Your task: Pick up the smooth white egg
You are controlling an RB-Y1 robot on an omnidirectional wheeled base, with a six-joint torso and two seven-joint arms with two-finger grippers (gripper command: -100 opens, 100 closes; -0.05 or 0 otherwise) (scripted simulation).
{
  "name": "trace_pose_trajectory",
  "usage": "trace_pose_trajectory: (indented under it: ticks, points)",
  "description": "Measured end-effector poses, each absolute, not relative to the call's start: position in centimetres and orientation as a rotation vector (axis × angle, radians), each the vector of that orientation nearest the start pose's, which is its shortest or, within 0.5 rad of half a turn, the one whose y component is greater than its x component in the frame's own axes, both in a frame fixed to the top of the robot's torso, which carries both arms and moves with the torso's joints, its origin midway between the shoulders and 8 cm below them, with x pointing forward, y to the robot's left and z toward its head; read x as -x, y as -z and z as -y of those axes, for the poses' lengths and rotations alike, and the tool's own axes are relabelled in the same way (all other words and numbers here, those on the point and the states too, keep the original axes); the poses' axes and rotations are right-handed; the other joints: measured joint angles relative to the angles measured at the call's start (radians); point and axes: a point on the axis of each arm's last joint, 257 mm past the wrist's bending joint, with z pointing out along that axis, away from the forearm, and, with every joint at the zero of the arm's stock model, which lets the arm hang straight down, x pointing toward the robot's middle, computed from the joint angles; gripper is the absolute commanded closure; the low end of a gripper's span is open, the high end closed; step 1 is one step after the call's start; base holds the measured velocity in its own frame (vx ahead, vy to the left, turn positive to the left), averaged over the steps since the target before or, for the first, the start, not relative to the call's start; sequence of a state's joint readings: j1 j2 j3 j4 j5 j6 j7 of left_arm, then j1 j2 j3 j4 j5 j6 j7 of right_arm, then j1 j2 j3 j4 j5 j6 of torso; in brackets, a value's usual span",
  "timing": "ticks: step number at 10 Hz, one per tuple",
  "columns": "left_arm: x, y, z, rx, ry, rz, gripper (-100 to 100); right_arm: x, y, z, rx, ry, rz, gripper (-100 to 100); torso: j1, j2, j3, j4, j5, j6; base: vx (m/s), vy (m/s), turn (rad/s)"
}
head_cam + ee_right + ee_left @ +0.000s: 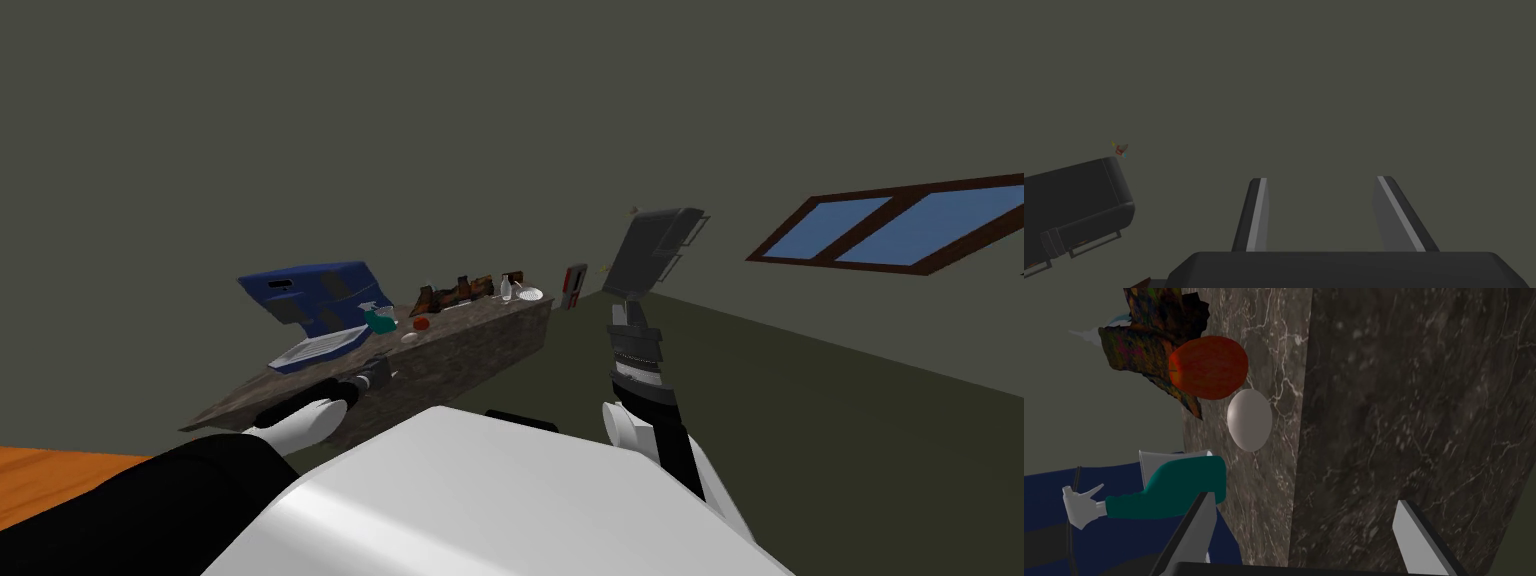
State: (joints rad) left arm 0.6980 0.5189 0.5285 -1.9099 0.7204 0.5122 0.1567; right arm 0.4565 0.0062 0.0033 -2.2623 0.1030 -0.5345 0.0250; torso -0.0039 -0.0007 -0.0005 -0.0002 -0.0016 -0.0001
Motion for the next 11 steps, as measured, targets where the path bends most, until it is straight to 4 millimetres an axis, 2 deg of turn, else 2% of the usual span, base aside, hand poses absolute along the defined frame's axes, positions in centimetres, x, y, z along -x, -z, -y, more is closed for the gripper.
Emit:
trace_pose_trajectory:
  ticks: [1,3,6,9,11]
  points:
    - [-24.0,28.9,-60.9,2.001,0.636,-1.019,-100,-34.7,-3.6,26.0,-0.543,-1.246,-0.634,0,0.001,0.000,0.000,0.000,0.000,0.000,0.019,-0.046,-0.061]
    - [-22.4,29.3,-62.1,2.056,0.604,-0.997,-100,-34.7,-3.6,26.0,-0.543,-1.246,-0.634,0,0.002,0.000,0.000,0.000,0.001,0.000,0.011,-0.067,-0.151]
    - [-18.4,30.9,-64.7,2.189,0.519,-0.925,-100,-34.7,-3.6,26.0,-0.543,-1.246,-0.634,0,0.003,-0.001,0.000,0.000,0.001,0.000,0.025,-0.038,-0.175]
    - [-14.5,31.7,-67.2,2.295,0.445,-0.842,-100,-34.7,-3.6,26.0,-0.543,-1.246,-0.634,0,0.007,-0.001,-0.001,0.000,0.002,0.000,0.031,0.022,-0.192]
    - [-12.4,31.6,-68.8,2.345,0.405,-0.789,-100,-34.7,-3.6,26.0,-0.543,-1.246,-0.634,0,0.010,-0.001,-0.001,0.000,0.002,0.001,0.036,0.079,-0.207]
